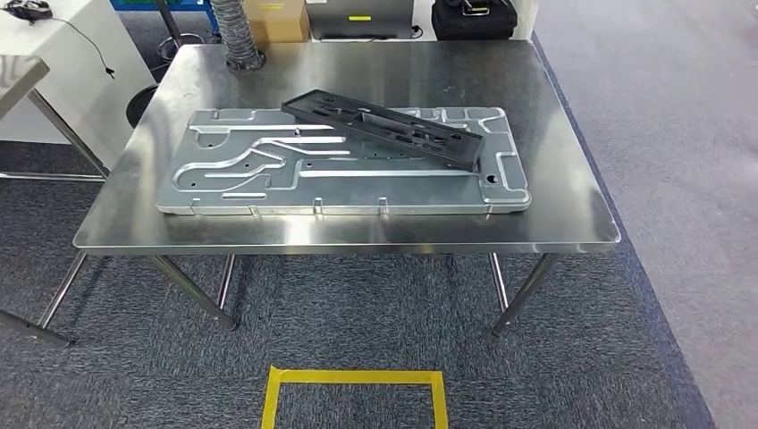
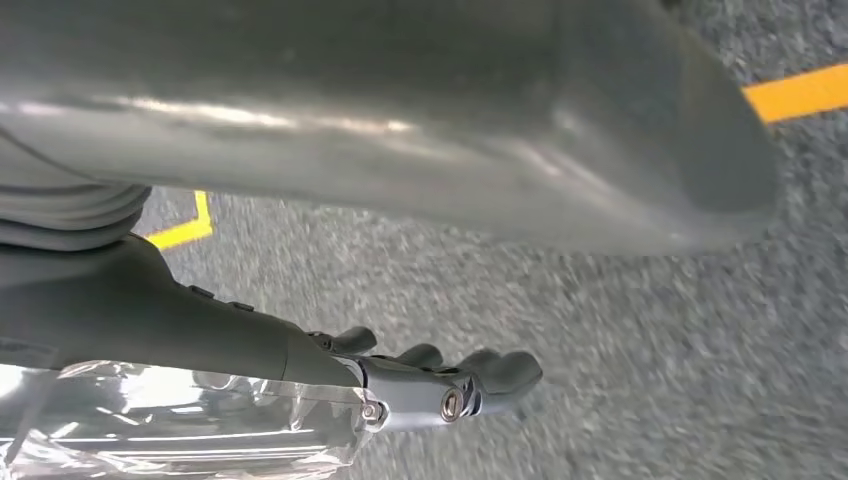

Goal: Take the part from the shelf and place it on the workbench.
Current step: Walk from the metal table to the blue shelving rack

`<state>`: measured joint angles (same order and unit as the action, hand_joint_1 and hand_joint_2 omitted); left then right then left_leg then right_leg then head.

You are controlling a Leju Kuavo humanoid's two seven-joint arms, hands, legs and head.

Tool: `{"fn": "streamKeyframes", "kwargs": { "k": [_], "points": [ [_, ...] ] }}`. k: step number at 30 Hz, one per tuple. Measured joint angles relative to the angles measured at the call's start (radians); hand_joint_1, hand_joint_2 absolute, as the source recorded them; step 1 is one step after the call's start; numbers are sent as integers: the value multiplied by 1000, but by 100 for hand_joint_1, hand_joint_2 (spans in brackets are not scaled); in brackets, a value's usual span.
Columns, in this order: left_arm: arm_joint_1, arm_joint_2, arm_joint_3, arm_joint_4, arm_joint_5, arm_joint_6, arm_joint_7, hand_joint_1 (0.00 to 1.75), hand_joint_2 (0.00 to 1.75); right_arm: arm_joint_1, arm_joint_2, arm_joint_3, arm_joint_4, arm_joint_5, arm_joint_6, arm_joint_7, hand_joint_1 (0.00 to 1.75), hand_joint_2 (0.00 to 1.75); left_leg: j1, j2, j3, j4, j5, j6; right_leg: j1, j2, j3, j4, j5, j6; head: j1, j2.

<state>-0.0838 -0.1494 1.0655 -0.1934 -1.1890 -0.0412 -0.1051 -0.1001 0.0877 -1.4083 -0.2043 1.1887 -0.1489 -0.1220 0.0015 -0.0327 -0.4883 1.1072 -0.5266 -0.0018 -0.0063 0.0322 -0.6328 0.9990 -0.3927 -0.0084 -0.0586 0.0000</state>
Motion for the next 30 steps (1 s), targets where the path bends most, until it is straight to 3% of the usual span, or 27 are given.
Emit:
{"fn": "streamKeyframes", "kwargs": {
  "k": [2,4,5,6,7,9,10,11,12,13,14,16,17,18,21,23,25,26,27,28,30],
  "points": [
    [-2,10,0,-1,-2,0,-10,0,0,-7,11,5,3,1,3,-2,0,0,-3,-32,81,-121,-23,11,2,17,-16,2,25,10,0,0],
    [-3,14,-1,-1,-7,0,-12,0,0,-7,17,9,5,2,4,-4,0,0,-4,-21,88,-152,-23,19,2,34,-22,-5,49,22,0,0],
    [-4,17,-1,-1,-10,0,-10,0,0,-6,19,11,5,2,3,-6,0,0,-3,-10,80,-154,-12,26,1,32,-27,-3,44,27,0,0],
    [-5,19,-2,-1,-13,0,-7,0,0,-4,20,13,5,3,2,-9,0,0,-1,1,71,-155,0,33,-1,23,-35,13,18,31,0,0],
    [-5,20,-2,-1,-15,0,-1,0,0,-4,21,14,5,2,0,-11,0,0,1,12,59,-157,13,39,-3,8,-46,48,-27,35,0,0],
    [-4,24,-2,-1,-21,0,18,0,0,-5,25,15,6,2,-4,-13,0,0,-1,30,32,-156,34,45,-8,-17,-72,170,-138,45,0,0],
    [-3,26,-3,-1,-23,0,28,0,0,-5,27,16,6,2,-6,-12,0,0,-1,38,17,-153,45,44,-11,-21,-78,233,-167,50,0,0],
    [-3,28,-3,-1,-24,0,36,0,0,-6,28,17,6,2,-7,-10,0,0,-1,45,0,-149,56,43,-13,-23,-76,279,-169,55,0,0],
    [-4,29,-3,-1,-25,0,42,0,0,-5,30,18,6,2,-7,-7,0,0,-1,51,-19,-144,65,40,-16,-24,-61,296,-149,59,0,0],
    [-5,30,-3,-1,-25,1,46,0,0,-5,31,19,6,2,-8,-5,0,0,-1,55,-38,-136,74,37,-18,-25,-31,280,-119,61,0,0],
    [-5,31,-3,-1,-25,1,49,0,0,-5,32,20,6,2,-8,-2,0,0,-1,57,-57,-126,82,33,-21,-26,18,230,-97,62,0,0],
    [-7,33,-3,-1,-26,1,53,0,0,-8,34,22,6,4,-8,3,0,0,-2,58,-88,-105,92,24,-20,-27,130,84,-112,57,0,0],
    [-8,34,-3,-1,-26,1,55,0,0,-9,36,24,6,5,-8,6,0,0,-2,59,-98,-97,99,17,-17,-27,167,27,-132,51,0,0],
    [-9,35,-3,-2,-27,1,56,0,0,-10,37,25,6,6,-8,9,0,0,-2,59,-104,-93,106,11,-13,-27,183,-5,-148,43,0,0],
    [-7,37,-3,-2,-28,0,57,0,0,-7,40,27,6,9,-9,22,0,0,4,57,-115,-91,121,-9,-8,-30,170,-16,-135,17,0,0],
    [-5,39,-3,-1,-28,-2,55,0,0,-5,42,28,6,12,-10,28,0,0,8,51,-136,-43,59,-18,-10,-35,150,-20,-113,0,0,0],
    [-5,38,-3,-1,-24,-4,53,0,0,-5,42,30,6,19,-10,30,0,0,10,45,-168,73,-45,-24,-7,-36,120,-19,-89,-9,0,0],
    [-6,36,-3,-1,-19,-2,54,0,0,-4,42,33,6,24,-8,31,0,0,10,44,-178,131,-73,-25,-5,-36,104,-18,-77,-10,0,0],
    [-6,35,-3,-1,-13,1,55,0,0,-3,42,36,6,30,-5,30,0,0,10,43,-178,173,-79,-25,-3,-36,85,-16,-65,-10,0,0],
    [-6,33,-2,-1,-8,5,58,0,0,-3,42,40,6,34,-3,29,0,0,10,43,-163,183,-59,-24,-1,-36,67,-12,-54,-9,0,0],
    [-8,31,0,-1,2,12,66,0,0,-3,40,46,6,39,2,24,0,0,9,42,-84,108,2,-18,0,-35,34,-3,-34,-4,0,0]
  ]
}}
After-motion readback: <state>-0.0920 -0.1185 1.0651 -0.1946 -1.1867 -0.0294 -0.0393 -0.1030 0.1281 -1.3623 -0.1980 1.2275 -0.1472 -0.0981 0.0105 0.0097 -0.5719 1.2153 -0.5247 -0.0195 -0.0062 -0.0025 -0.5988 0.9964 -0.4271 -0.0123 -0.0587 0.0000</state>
